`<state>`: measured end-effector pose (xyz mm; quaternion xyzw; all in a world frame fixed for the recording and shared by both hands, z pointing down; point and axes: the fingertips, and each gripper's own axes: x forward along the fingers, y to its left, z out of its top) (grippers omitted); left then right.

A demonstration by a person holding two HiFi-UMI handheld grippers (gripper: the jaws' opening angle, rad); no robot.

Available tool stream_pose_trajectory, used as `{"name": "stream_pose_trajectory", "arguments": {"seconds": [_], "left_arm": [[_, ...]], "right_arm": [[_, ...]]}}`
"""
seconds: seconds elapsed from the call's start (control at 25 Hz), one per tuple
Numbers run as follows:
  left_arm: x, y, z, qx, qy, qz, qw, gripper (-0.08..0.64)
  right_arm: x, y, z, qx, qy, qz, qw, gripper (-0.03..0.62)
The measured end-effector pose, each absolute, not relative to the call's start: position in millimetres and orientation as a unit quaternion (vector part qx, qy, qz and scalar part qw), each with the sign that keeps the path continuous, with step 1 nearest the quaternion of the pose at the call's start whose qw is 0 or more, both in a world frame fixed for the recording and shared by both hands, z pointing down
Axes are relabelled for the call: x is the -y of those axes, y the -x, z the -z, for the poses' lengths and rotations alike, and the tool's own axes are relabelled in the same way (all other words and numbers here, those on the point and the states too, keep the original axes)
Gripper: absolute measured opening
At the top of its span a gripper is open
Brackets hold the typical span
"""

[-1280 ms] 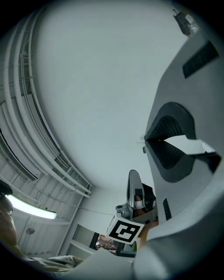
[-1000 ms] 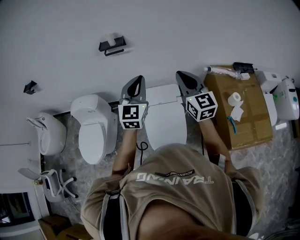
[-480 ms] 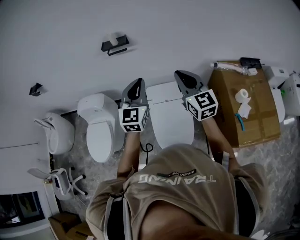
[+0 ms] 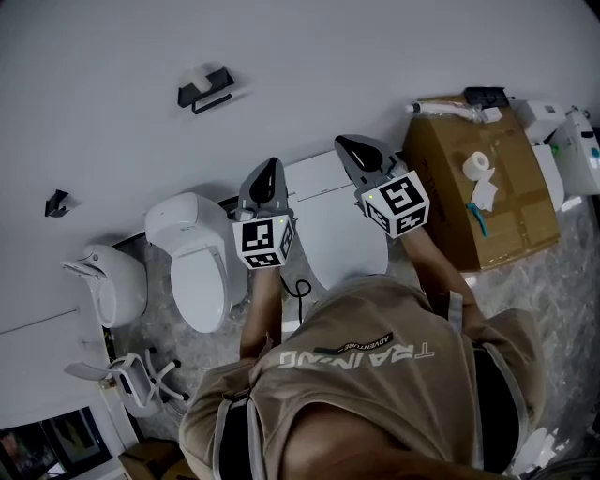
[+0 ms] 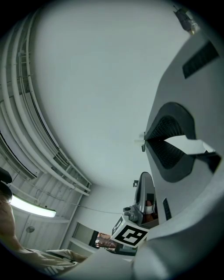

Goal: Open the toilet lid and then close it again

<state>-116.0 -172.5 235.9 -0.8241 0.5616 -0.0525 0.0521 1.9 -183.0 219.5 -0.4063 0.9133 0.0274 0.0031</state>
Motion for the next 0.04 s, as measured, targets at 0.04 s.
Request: {"name": "stream_pose_trajectory", "arguments": {"seconds": [0.04], "left_arm": [[172.1, 115.5, -236.0, -0.559, 0.826, 0.051, 0.052, 0.003]], "right_arm": [[182.3, -1.8, -221.0, -0.913, 0.408, -0.027, 0.001, 0.014]]}}
